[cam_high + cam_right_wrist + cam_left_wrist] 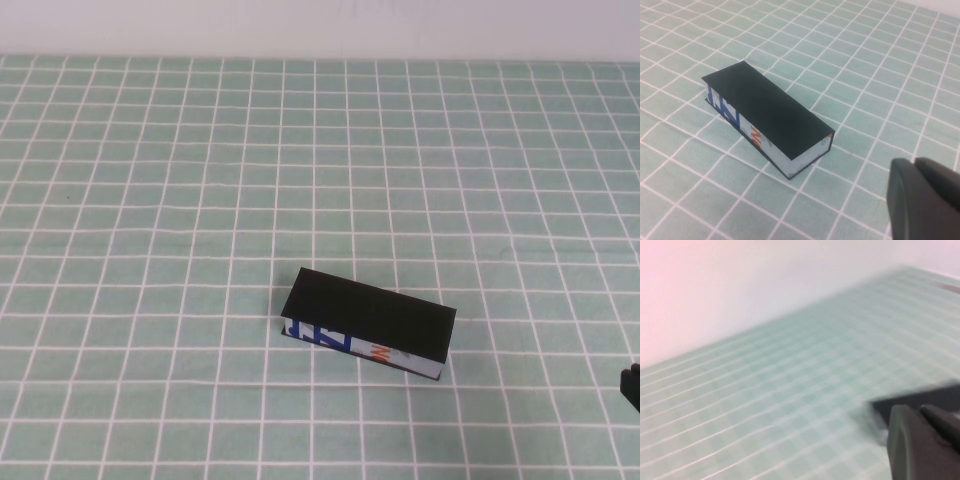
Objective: Return glasses to glasses case
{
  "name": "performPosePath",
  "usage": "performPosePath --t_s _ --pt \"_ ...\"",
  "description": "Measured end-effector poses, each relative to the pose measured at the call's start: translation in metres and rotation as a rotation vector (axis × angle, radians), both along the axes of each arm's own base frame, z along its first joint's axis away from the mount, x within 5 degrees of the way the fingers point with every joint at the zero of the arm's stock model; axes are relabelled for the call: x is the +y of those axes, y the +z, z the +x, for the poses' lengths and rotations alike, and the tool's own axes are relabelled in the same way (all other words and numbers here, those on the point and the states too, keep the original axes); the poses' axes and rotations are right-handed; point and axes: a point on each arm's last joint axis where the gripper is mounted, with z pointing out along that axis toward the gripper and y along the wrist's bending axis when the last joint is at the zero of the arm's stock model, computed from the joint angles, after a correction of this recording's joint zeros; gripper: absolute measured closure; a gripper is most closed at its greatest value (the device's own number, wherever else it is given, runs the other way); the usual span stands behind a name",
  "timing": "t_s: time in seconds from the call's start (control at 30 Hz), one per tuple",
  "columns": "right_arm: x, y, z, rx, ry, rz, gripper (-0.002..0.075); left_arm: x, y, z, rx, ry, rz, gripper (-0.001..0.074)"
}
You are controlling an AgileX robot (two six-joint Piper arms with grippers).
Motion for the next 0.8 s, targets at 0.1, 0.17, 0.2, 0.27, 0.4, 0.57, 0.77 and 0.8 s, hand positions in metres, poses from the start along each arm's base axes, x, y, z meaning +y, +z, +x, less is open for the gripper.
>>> performPosePath --t_s 0.1,0.17,0.2,0.27,0.4,0.57,0.77,0.8 --pt "0.000 0.000 0.000 0.000 0.000 0.000 0.0739 0.014 -0.022 0.007 -0.041 0.202 -0.079 0.0737" --pt "0.000 0.000 0.000 0.000 0.000 0.000 0.0739 0.018 -0.042 0.010 -0.069 0.261 -0.096 0.0737" --pt "0.000 0.000 0.000 0.000 0.000 0.000 0.0739 0.019 -0.051 0.010 -0.077 0.269 -0.096 0.0737" --pt "0.000 0.000 0.000 0.000 0.000 0.000 0.0739 0.019 -0.076 0.011 -0.065 0.273 -0.075 0.0737" --pt "0.000 0.000 0.000 0.001 0.000 0.002 0.0739 0.018 -0.117 0.009 -0.012 0.267 -0.041 0.0737" --pt "0.000 0.000 0.000 0.001 0.000 0.002 0.0739 0.020 -0.153 0.009 0.053 0.323 -0.050 0.0737" --pt "0.000 0.000 0.000 0.001 0.000 0.001 0.0739 0.022 -0.168 0.010 0.110 0.394 -0.088 0.0737" --pt "0.000 0.000 0.000 0.001 0.000 0.001 0.0739 0.022 -0.168 0.011 0.109 0.402 -0.092 0.0737"
